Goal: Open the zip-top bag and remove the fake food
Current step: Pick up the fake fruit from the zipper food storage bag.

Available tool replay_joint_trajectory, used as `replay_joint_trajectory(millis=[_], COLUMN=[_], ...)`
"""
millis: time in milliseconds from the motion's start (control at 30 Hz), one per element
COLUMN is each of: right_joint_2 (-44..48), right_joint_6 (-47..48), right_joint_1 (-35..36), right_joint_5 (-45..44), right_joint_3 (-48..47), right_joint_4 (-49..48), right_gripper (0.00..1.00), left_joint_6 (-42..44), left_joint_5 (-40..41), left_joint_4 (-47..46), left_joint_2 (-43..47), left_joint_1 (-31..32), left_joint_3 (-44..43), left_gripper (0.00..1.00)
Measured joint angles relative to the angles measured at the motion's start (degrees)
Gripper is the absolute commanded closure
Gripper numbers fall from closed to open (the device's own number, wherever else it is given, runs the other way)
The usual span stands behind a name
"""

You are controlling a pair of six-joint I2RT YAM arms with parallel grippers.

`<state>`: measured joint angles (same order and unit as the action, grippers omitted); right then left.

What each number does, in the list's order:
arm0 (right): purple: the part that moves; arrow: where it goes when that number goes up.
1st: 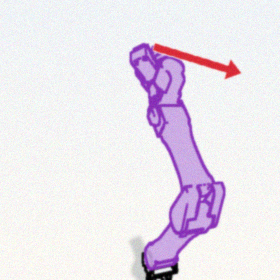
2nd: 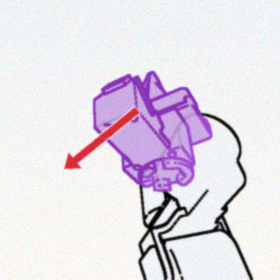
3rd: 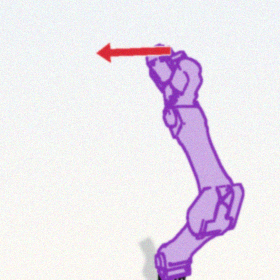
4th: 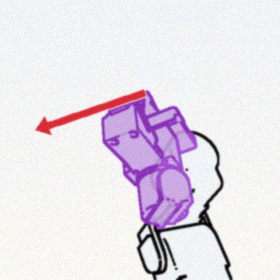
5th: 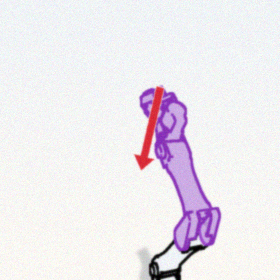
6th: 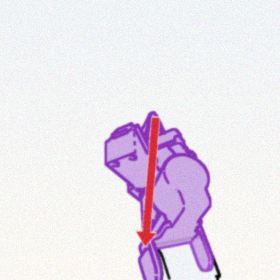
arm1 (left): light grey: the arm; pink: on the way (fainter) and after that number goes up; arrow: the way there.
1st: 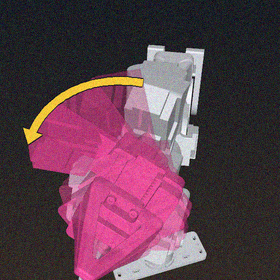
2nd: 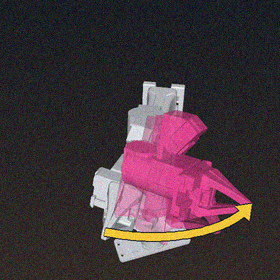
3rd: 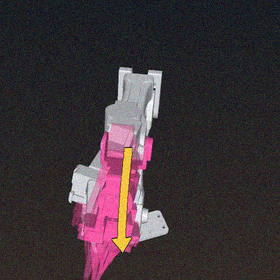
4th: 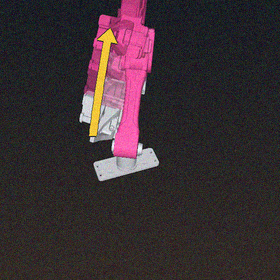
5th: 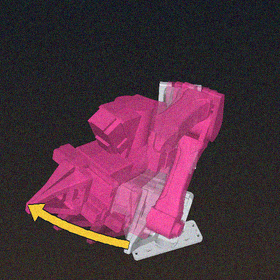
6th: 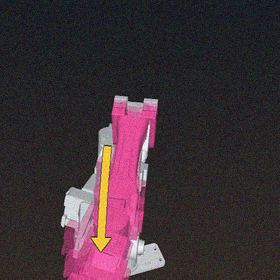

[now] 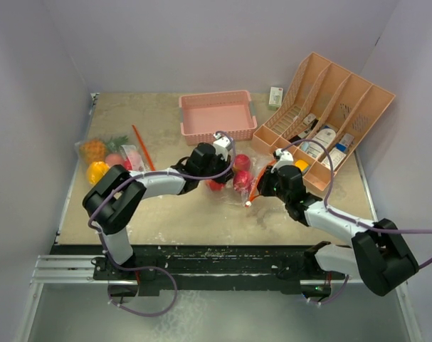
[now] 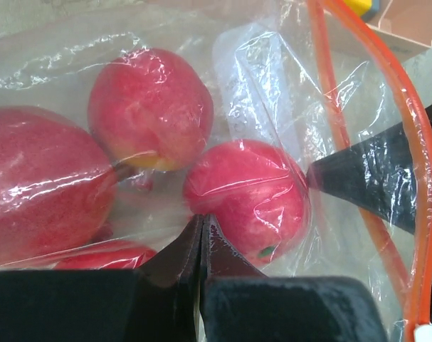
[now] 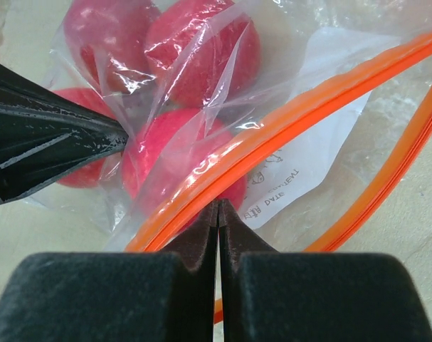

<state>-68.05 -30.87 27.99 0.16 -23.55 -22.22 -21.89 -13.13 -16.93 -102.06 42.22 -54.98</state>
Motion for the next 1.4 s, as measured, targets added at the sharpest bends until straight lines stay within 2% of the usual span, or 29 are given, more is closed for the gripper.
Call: replay_joint_trajectory(millis=[133,267,500,700,1033,1233,1400], right_joint_2=[-0.2,-0.2,-0.1,2.2,-4.3,0.5,5.7], right_joint_6=[0.0,0.2,-0.2,-0.4,-0.3,0.0,-0.2], right_joint_1=[-0.1,-0.3,0.2,0.4,0.1,0.1,0.1], right_joint_5=[-0.9,-0.7,1.7,2.3,3.9,4.3,5.0], right_joint_3=[0.0,0.0,0.0,0.0,-0.9,1.9,5.4], right_joint_4=[-0.2,0.5,0.5,-1.7,-6.2,-4.0,-1.1], right_gripper=[0.60,0.45,0.40,0.30,0.26,0.20,0.09], left_joint_6=[0.2,0.4,0.4,0.1,-0.2,-1.0,-1.3], left_joint_5=[0.1,1.1,2.3,-0.4,-1.7,-1.8,-1.9], left_joint_4=[-2.2,-4.4,-8.3,-7.9,-5.9,-5.7,-4.4], left_joint_2=[-1.2,-2.8,-5.2,-6.1,-6.8,-6.8,-7.3], left_joint_1=[-0.1,-0.1,1.1,3.7,4.7,5.1,5.1], left_joint_3=[-0.3,-1.2,-2.1,-2.1,-1.9,-1.6,-1.6], left_gripper=[1.00,1.00,1.00,1.00,1.00,1.00,1.00])
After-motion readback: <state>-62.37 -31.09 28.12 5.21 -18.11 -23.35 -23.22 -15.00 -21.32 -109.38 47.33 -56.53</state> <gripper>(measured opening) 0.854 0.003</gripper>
